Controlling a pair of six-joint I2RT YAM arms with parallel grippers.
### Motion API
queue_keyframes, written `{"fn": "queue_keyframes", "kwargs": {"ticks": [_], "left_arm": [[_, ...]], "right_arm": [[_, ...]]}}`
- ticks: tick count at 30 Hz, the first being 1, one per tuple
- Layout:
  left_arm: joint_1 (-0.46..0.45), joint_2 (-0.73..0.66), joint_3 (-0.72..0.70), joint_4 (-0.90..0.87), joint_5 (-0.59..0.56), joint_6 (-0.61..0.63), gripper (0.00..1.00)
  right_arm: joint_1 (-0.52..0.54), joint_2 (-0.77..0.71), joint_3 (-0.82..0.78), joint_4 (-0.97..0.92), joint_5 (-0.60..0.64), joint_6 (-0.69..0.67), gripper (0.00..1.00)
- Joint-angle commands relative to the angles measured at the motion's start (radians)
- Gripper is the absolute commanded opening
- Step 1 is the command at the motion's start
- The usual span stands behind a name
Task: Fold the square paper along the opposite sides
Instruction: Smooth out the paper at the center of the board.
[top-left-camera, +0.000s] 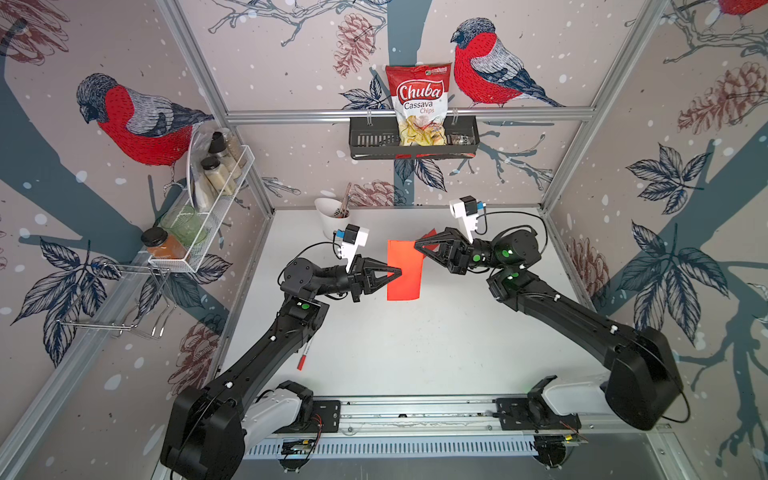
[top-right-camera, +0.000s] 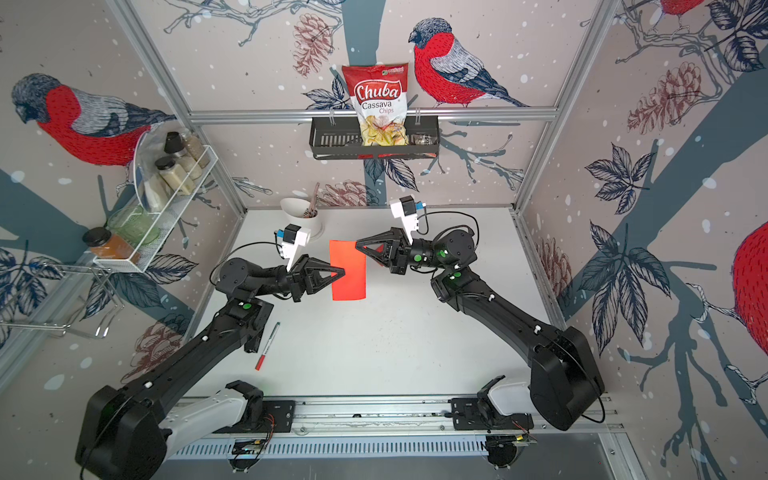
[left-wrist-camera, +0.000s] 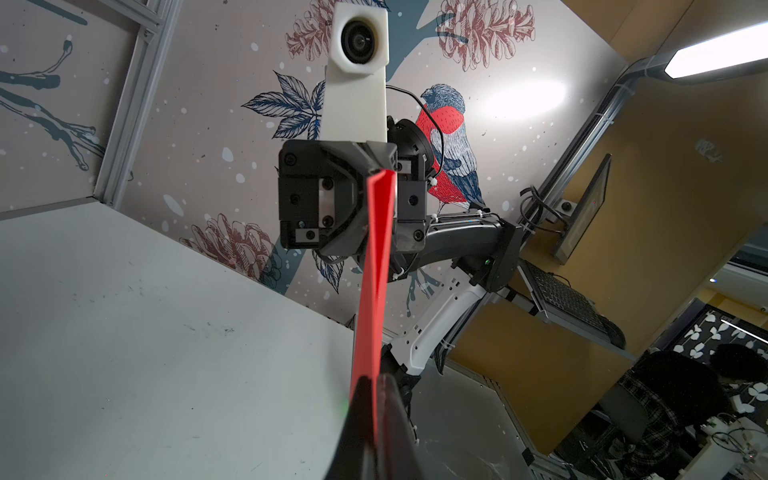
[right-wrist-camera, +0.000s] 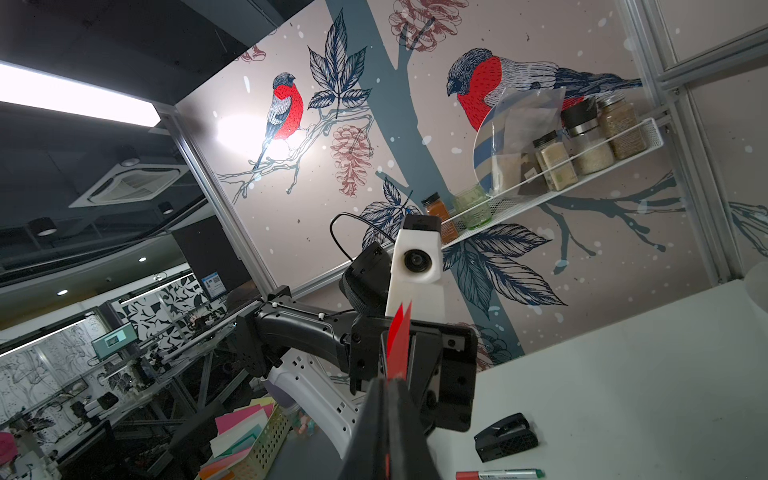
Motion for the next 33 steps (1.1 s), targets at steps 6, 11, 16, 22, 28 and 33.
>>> {"fn": "queue_keyframes", "kwargs": {"ticks": [6,11,16,22,28,33], "left_arm": [[0.005,0.019,-0.004,-0.078,0.006,0.076,0.0],[0.003,0.056,0.089,-0.533,-0.078,0.356,0.0],[-0.06,0.203,0.242,-1.105,-0.372,0.698,0.0],[-0.156,0.468,0.341,-1.345,-0.647,0.833,0.0],[-0.22,0.645,0.435,-1.448,-0.736,0.927,0.0],[-0.251,0.794,0.53,-1.523,-0.794,0.986,0.0]], "right_arm": [[-0.009,-0.03,-0.022,0.018,0.011,0.0,0.04],[-0.085,-0.162,-0.136,-0.222,0.119,-0.183,0.92],[-0.016,-0.397,-0.381,-0.499,0.652,-0.533,0.92],[0.302,-0.439,-0.774,-0.085,1.235,-0.847,0.95],[0.378,-0.285,-0.853,0.088,1.289,-0.962,0.69],[0.416,-0.089,-0.81,0.141,1.34,-0.991,0.25]]}}
